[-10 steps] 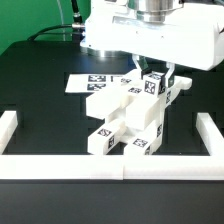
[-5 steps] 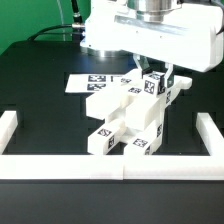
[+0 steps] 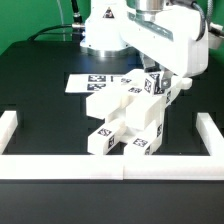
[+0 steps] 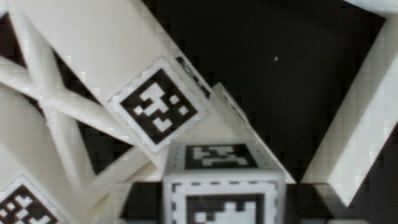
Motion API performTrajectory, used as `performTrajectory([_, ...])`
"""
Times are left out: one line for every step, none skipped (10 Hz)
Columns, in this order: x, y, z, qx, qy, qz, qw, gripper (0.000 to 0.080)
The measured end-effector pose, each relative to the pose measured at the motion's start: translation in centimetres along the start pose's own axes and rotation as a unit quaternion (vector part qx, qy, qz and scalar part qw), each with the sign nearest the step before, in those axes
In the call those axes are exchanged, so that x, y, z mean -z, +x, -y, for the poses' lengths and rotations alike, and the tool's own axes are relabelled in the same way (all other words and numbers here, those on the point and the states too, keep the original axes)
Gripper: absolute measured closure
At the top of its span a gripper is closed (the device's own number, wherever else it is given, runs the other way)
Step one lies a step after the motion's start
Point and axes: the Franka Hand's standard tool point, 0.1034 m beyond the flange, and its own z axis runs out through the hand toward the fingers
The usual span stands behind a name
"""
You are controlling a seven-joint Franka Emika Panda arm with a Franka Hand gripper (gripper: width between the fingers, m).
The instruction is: Assemble chair
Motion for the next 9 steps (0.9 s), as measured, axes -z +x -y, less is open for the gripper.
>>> performTrajectory([-0.01,-0.03,0.0,-0.038,0.0,0.0,0.999,0.0512])
performTrajectory([-0.01,-0.11,0.03,-0.07,0.0,0.001,0.998,0.0512])
performTrajectory([-0.01,-0.16,0.06,-0.091,0.001,0.003,0.996,0.0512])
performTrajectory([-0.01,-0.23,0.09,-0.135,0.002,0.004,0.991,0.0512])
performTrajectory([-0.01,-0.3,0.11,-0.164,0.002,0.004,0.986,0.0512])
performTrajectory([-0.01,-0.33,0.12,-0.183,0.002,0.005,0.983,0.0512])
performTrajectory([-0.01,-0.4,0.15,-0.224,0.002,0.005,0.975,0.0512])
performTrajectory([-0.01,-0.42,0.16,-0.232,0.002,0.005,0.973,0.0512])
performTrajectory([-0.05,-0.41,0.13,-0.229,0.001,0.005,0.973,0.0512])
